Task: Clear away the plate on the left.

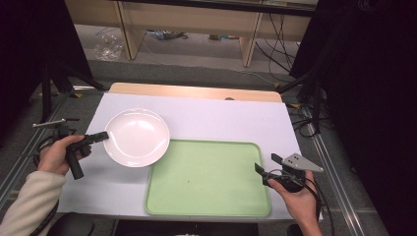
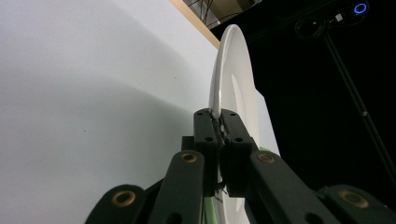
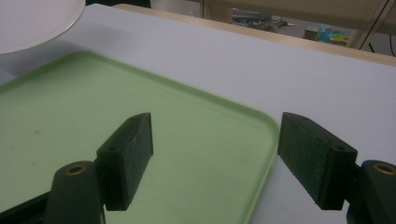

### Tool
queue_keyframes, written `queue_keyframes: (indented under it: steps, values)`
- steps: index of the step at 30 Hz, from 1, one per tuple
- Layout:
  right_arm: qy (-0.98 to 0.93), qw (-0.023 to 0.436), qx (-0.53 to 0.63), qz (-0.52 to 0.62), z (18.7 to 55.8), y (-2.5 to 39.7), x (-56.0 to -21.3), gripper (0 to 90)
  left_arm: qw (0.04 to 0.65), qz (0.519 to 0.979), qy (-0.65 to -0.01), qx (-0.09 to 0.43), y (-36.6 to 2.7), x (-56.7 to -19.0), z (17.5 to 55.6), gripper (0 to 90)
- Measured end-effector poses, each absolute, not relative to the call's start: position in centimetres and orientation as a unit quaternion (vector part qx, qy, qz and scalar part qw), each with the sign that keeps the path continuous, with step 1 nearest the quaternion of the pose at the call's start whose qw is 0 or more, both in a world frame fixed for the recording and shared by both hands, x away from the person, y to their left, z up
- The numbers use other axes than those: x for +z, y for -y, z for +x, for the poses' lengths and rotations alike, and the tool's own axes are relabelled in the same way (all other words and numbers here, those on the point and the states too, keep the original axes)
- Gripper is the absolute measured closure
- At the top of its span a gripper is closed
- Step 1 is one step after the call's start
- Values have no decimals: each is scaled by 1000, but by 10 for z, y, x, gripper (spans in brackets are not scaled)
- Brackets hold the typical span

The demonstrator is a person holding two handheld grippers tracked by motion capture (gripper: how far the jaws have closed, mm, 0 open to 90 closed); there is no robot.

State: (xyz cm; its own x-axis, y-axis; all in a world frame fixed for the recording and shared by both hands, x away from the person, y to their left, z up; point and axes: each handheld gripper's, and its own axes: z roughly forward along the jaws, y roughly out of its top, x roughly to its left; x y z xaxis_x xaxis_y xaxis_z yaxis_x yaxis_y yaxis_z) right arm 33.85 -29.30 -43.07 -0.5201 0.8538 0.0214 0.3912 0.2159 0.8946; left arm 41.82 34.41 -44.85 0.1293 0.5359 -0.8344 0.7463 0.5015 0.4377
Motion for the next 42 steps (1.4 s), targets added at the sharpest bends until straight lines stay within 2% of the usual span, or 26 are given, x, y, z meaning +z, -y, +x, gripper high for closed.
queue_keyframes:
  steps: [19,42]
  values:
    - [-743,249,456,422,338,294,-429,275,572,493,-647,-104,-329,-447,419,863]
    - [-736,253,469,418,339,293,-431,275,556,518,-640,-113,-312,-445,419,864]
